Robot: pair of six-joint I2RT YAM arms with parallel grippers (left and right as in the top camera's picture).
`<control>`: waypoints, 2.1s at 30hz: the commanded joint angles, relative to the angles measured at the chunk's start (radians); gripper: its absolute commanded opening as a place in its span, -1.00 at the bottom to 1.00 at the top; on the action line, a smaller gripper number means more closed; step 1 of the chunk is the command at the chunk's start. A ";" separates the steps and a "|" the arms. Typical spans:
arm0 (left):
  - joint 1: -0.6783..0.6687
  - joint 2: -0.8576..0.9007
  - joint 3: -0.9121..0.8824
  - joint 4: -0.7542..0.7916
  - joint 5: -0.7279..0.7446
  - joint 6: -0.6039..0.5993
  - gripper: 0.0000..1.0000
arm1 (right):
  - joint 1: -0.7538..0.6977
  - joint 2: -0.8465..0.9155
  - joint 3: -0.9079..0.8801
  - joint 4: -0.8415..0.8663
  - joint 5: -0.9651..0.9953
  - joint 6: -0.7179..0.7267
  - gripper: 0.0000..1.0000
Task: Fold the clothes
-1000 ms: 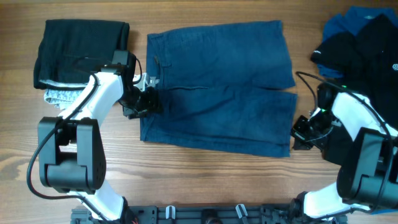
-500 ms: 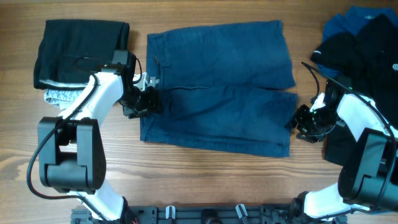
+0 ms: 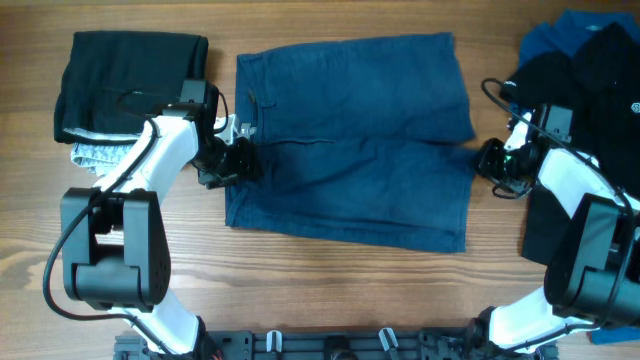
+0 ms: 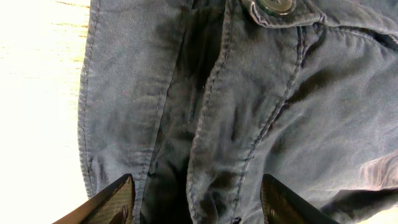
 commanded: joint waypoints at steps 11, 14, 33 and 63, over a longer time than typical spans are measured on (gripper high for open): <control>-0.002 -0.005 -0.005 0.008 0.012 0.016 0.29 | 0.008 0.037 0.000 -0.055 -0.027 -0.138 -0.67; -0.002 -0.005 -0.005 0.008 0.012 0.016 0.29 | 0.008 0.037 0.000 -0.054 -0.025 -0.139 -0.87; -0.002 -0.005 -0.005 0.018 0.008 0.016 0.26 | 0.008 0.031 0.146 -0.201 -0.085 -0.090 -0.91; -0.003 -0.005 -0.005 0.033 0.009 0.016 0.22 | 0.061 0.035 0.132 -0.244 -0.141 -0.070 -0.91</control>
